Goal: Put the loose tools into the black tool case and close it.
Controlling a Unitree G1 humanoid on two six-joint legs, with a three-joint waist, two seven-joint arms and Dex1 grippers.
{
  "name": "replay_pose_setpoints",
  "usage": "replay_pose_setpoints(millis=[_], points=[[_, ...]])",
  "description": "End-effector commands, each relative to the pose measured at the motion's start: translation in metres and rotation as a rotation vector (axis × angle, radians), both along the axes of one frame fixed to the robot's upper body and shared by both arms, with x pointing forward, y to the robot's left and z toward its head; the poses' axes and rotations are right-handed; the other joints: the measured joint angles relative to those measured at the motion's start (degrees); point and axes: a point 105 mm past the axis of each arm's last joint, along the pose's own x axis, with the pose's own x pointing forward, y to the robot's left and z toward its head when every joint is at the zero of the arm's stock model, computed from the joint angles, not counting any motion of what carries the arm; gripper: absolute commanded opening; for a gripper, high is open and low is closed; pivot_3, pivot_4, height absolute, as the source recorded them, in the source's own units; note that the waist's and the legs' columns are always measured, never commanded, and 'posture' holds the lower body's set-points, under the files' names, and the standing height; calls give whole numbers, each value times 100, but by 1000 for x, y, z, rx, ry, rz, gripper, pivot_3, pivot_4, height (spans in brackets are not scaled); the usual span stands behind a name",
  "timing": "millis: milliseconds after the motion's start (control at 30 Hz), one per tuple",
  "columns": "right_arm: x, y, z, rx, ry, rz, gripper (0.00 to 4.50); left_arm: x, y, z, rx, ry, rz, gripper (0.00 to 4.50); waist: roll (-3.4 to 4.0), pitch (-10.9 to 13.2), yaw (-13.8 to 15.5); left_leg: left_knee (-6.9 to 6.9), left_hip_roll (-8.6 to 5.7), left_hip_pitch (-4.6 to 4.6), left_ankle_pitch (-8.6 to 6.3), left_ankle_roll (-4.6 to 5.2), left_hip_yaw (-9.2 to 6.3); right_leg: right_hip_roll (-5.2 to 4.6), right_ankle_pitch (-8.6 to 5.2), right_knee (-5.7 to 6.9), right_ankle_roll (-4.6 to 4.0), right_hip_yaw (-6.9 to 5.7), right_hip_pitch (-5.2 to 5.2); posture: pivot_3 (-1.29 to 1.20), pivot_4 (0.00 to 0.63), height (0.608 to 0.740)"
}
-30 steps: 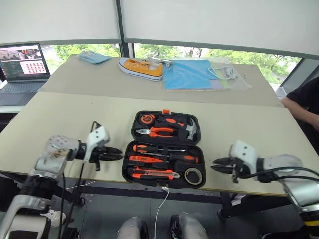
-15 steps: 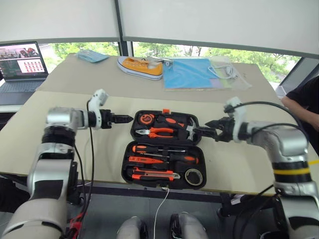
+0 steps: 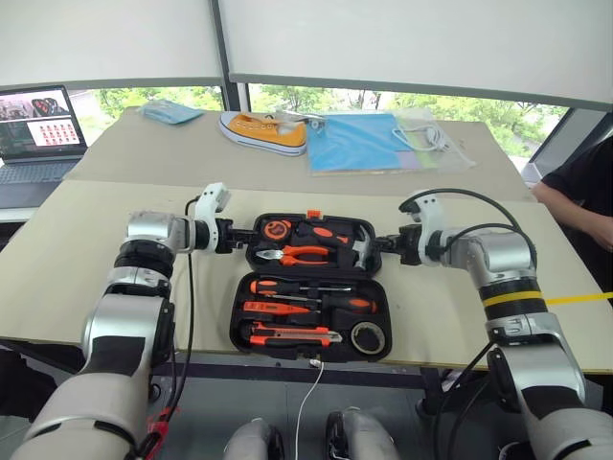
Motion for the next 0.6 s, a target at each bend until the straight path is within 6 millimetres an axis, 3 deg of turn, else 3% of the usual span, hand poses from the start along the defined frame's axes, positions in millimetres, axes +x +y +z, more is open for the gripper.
replay_pose_setpoints(millis=[33, 100, 233, 433, 600], points=[[-1, -2, -3, -26, 3, -4, 18, -3, 0, -4, -8, 26, -7, 0, -1, -1, -5, 0, 0, 2, 0, 0, 0, -1, 0, 1, 0, 0, 2, 0, 150, 718], [-1, 0, -1, -25, -7, 1, 18, -3, -1, -3, -9, 21, -14, 0, 0, -1, -10, 0, 0, 3, 0, 0, 0, -5, 0, 4, 0, 1, 2, 0, 150, 718], [5, 12, 26, -5, -142, 48, 18, 1, -6, 8, -22, -82, -46, 0, 0, -1, -25, 0, 0, 3, 0, 0, 0, -5, 0, 6, -2, 1, 1, 0, 150, 718], [20, 13, 87, 21, -450, -25, 18, 22, -13, 69, -125, -469, 12, 0, -1, 8, -17, 0, -2, -13, 9, -14, 0, -31, 1, 25, -2, -4, -19, 0, 150, 718], [21, 3, 133, -96, -802, -106, 18, 27, -19, 104, 5, -826, 44, 0, 0, 9, -15, -3, -29, -82, 49, 3, 6, -53, 25, 50, -43, -3, -106, 0, 150, 718]])
